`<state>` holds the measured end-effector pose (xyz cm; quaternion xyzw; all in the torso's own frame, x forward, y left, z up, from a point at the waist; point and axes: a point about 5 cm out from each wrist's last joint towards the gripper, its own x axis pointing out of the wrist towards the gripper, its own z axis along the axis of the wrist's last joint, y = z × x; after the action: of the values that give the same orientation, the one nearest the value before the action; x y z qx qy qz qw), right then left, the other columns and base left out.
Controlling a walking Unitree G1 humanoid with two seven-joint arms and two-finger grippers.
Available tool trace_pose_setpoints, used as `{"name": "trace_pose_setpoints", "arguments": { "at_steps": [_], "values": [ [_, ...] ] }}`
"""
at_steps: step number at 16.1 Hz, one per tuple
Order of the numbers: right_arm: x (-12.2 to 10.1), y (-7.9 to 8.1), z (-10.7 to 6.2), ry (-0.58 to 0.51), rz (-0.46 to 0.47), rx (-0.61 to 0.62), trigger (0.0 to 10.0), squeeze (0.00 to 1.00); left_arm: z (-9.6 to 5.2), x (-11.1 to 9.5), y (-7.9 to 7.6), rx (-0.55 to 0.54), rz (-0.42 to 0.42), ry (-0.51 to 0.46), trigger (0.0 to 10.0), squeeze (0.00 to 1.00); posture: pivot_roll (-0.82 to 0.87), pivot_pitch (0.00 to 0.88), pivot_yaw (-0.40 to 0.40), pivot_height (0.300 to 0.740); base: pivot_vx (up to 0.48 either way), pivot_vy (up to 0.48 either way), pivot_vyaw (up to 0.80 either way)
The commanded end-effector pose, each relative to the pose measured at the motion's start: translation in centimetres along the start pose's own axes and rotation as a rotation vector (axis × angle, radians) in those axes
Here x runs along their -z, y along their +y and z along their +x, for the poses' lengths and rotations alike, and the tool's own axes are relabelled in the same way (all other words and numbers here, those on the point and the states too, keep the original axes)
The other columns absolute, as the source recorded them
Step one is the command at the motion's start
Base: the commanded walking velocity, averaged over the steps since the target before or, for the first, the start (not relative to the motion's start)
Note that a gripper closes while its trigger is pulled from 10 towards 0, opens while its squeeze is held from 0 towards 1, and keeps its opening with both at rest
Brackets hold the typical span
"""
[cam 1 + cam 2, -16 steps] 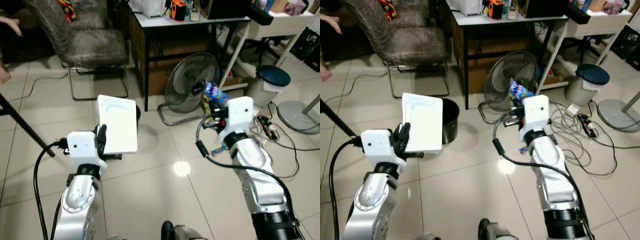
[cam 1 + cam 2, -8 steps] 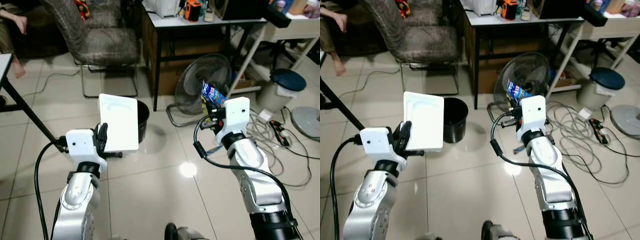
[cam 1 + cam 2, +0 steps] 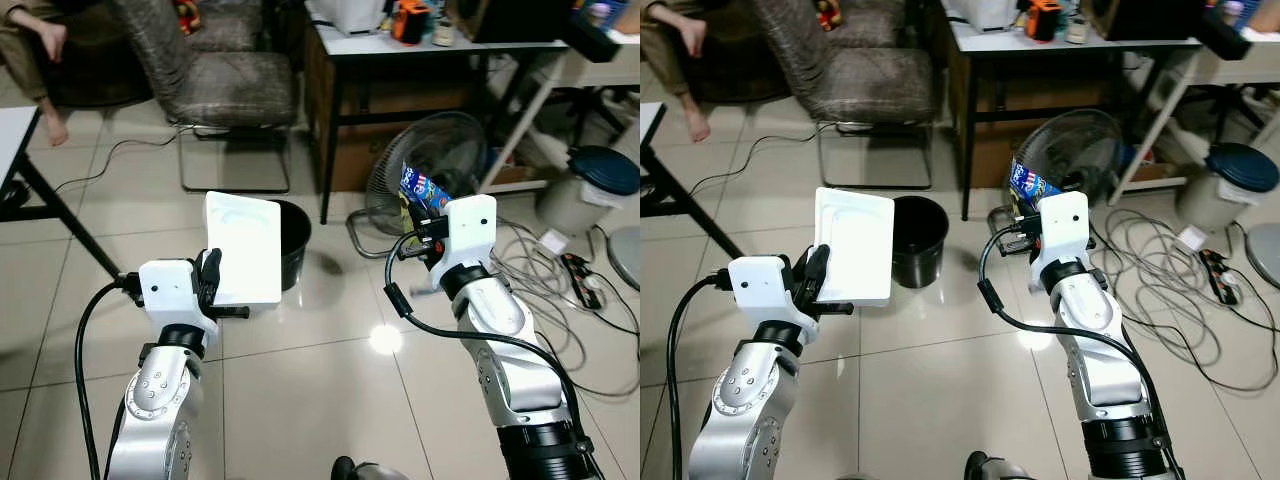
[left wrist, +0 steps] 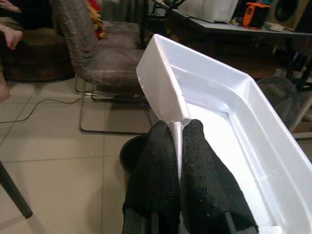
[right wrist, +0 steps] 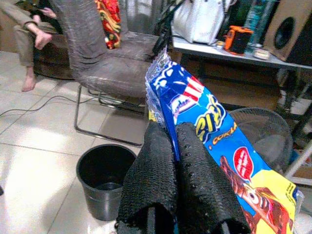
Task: Picking trash to rubbish bin
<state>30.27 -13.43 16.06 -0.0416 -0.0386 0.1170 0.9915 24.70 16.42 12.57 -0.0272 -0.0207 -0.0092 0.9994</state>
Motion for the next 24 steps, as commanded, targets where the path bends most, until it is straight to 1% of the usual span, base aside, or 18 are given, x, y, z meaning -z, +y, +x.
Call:
{"name": "trace_pose_setpoints", "arguments": {
  "at_steps": [1, 14, 24],
  "values": [
    [0.13, 0.04, -0.17, 0.009, 0.001, -0.006, 10.0, 0.0, -0.2, 0.58, -0.09, 0.007, 0.006, 0.034, 10.0, 0.0, -0.06, 0.155, -0.036, 0.74, 0.382, 0.0, 0.0],
    [0.16, 0.24, -0.17, 0.01, 0.0, -0.013, 10.0, 0.0, -0.33, 0.81, -0.22, 0.013, 0.021, 0.051, 10.0, 0.0, -0.06, 0.159, -0.036, 0.74, 0.405, 0.0, 0.0],
    [0.15, 0.34, -0.13, 0.007, 0.003, -0.013, 10.0, 0.0, -0.37, 1.02, -0.13, 0.01, 0.033, 0.063, 10.0, 0.0, -0.05, 0.155, -0.037, 0.74, 0.48, 0.0, 0.0]
  ]
}}
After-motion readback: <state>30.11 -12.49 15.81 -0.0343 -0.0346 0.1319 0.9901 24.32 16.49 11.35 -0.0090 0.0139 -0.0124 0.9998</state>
